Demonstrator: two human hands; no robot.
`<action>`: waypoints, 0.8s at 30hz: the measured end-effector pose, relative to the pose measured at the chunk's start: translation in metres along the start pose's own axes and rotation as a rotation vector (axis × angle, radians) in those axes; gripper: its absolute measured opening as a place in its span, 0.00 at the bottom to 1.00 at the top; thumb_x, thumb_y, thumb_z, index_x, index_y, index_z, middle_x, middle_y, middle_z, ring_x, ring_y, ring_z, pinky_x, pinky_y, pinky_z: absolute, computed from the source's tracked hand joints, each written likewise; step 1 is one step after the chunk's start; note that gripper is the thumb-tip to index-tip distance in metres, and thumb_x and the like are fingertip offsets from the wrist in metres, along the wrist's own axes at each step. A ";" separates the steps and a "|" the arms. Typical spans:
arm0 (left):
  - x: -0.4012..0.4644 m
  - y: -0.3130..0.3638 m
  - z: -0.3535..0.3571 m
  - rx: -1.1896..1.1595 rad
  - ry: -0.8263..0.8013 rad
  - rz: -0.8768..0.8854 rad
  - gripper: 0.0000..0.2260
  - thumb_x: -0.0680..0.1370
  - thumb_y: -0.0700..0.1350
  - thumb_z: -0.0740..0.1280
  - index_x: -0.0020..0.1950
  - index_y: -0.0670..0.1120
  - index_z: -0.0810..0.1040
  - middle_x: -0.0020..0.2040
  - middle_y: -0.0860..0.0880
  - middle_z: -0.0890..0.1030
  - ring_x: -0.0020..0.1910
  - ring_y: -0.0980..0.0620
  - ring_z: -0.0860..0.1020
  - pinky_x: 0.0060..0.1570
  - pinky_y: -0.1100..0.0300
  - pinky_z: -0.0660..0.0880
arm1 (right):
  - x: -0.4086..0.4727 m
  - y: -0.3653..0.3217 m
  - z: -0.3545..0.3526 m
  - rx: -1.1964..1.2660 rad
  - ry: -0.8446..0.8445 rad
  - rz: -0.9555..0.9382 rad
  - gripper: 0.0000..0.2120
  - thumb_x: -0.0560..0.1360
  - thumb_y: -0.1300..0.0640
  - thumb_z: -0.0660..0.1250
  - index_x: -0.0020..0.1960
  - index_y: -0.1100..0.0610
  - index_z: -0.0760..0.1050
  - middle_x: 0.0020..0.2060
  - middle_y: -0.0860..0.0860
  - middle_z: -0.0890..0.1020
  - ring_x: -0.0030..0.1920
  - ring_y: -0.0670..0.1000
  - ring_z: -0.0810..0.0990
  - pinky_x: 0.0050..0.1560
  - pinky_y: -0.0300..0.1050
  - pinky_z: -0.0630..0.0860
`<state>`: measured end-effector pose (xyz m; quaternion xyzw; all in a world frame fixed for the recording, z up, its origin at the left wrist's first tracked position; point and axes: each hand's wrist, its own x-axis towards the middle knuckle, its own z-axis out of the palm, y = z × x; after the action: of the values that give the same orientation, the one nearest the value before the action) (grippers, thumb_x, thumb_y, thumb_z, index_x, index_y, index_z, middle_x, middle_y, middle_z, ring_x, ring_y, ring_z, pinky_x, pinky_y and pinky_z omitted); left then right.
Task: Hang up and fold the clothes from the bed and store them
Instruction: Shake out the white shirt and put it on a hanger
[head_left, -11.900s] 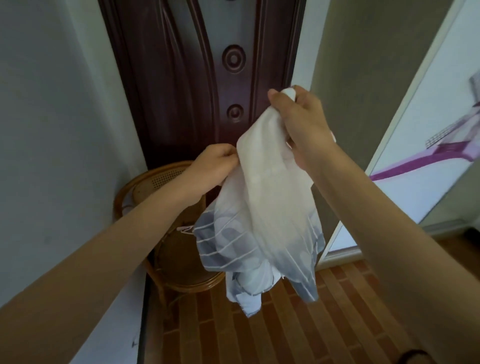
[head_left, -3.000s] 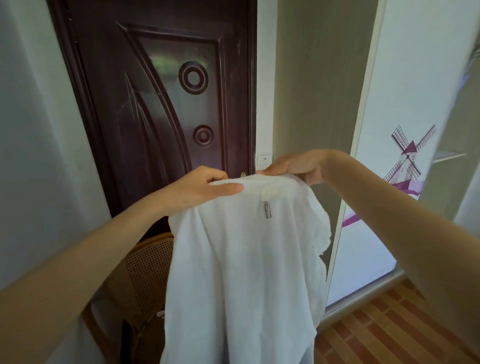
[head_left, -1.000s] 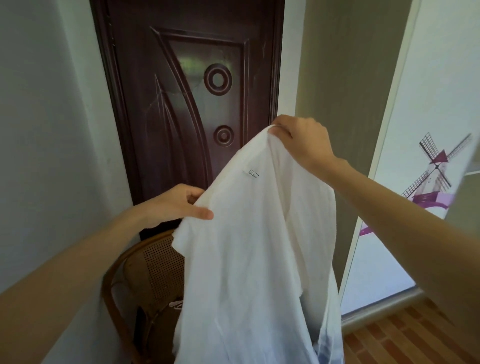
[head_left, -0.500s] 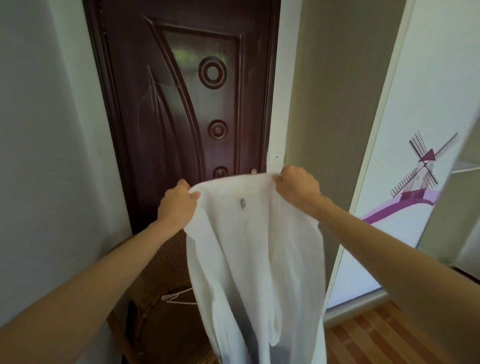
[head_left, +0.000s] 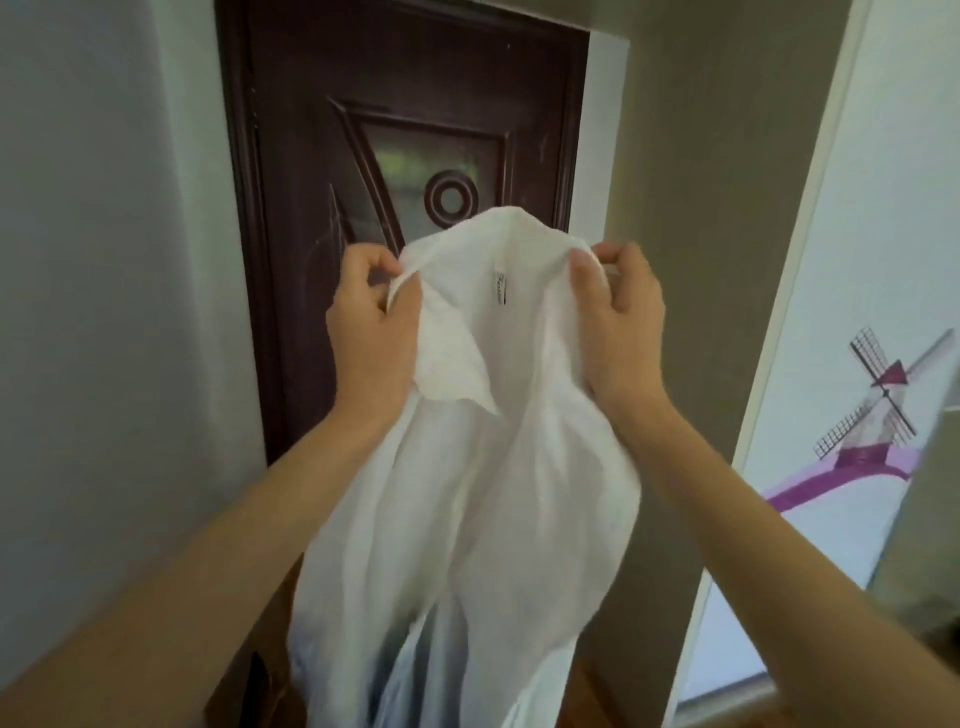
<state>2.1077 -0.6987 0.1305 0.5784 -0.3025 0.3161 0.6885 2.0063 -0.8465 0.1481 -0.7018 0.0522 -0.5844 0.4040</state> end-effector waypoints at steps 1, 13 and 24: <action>-0.026 -0.015 -0.002 0.079 -0.111 -0.018 0.07 0.77 0.38 0.65 0.45 0.49 0.69 0.32 0.51 0.72 0.29 0.59 0.69 0.30 0.63 0.66 | -0.028 0.016 0.007 -0.060 -0.038 -0.008 0.05 0.82 0.55 0.61 0.48 0.54 0.71 0.37 0.45 0.77 0.38 0.42 0.75 0.39 0.39 0.72; -0.017 -0.095 -0.028 0.430 -0.285 -0.409 0.05 0.79 0.40 0.60 0.54 0.45 0.73 0.43 0.52 0.73 0.39 0.54 0.73 0.38 0.59 0.70 | -0.025 0.081 0.049 -0.265 -0.340 0.362 0.15 0.80 0.58 0.61 0.47 0.70 0.77 0.35 0.55 0.74 0.35 0.51 0.71 0.33 0.44 0.66; -0.031 -0.128 -0.065 0.396 -0.204 -0.486 0.09 0.79 0.40 0.60 0.56 0.44 0.77 0.51 0.47 0.78 0.49 0.49 0.77 0.47 0.51 0.79 | -0.031 0.106 0.065 -0.258 -0.360 0.395 0.10 0.80 0.57 0.63 0.45 0.61 0.80 0.35 0.49 0.77 0.34 0.45 0.73 0.35 0.36 0.71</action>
<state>2.1922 -0.6543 0.0187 0.7850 -0.1556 0.1356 0.5841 2.0953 -0.8675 0.0585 -0.8160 0.1892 -0.3489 0.4202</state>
